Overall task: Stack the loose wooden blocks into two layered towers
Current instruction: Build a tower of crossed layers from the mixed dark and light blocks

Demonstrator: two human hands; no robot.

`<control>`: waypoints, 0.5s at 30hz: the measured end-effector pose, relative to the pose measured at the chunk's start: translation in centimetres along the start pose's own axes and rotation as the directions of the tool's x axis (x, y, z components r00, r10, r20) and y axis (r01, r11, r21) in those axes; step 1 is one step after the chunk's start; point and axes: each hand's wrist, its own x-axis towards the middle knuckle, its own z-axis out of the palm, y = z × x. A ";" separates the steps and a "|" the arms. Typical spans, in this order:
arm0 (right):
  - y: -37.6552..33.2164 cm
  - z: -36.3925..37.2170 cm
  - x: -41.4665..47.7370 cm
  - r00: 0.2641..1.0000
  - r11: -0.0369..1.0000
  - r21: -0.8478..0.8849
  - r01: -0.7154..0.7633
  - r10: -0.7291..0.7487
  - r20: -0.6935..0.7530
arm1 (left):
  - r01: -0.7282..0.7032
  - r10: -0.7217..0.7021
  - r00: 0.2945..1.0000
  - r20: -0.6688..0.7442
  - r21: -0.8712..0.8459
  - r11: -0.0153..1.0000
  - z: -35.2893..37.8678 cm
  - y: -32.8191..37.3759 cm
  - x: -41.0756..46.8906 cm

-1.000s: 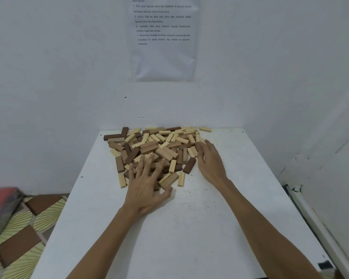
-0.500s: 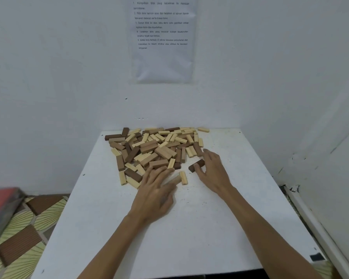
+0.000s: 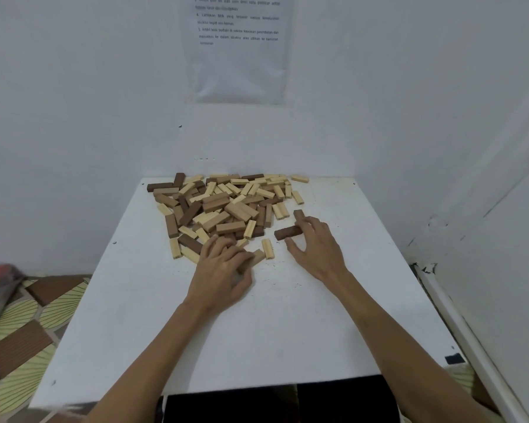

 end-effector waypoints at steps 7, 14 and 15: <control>-1.8 -0.4 0.7 0.989 0.991 0.008 -0.130 0.130 0.065 | 0.103 -0.103 0.995 -0.009 -0.004 0.995 -0.5 1.0 -0.3; -1.6 -0.6 2.7 0.973 0.971 0.146 -0.187 0.163 0.161 | 0.135 -0.134 0.991 0.014 -0.017 0.991 -0.2 0.9 -0.4; -1.7 -0.7 2.6 0.972 0.969 0.155 -0.194 0.169 0.161 | 0.147 -0.146 0.989 0.022 -0.029 0.989 -0.1 0.8 -0.4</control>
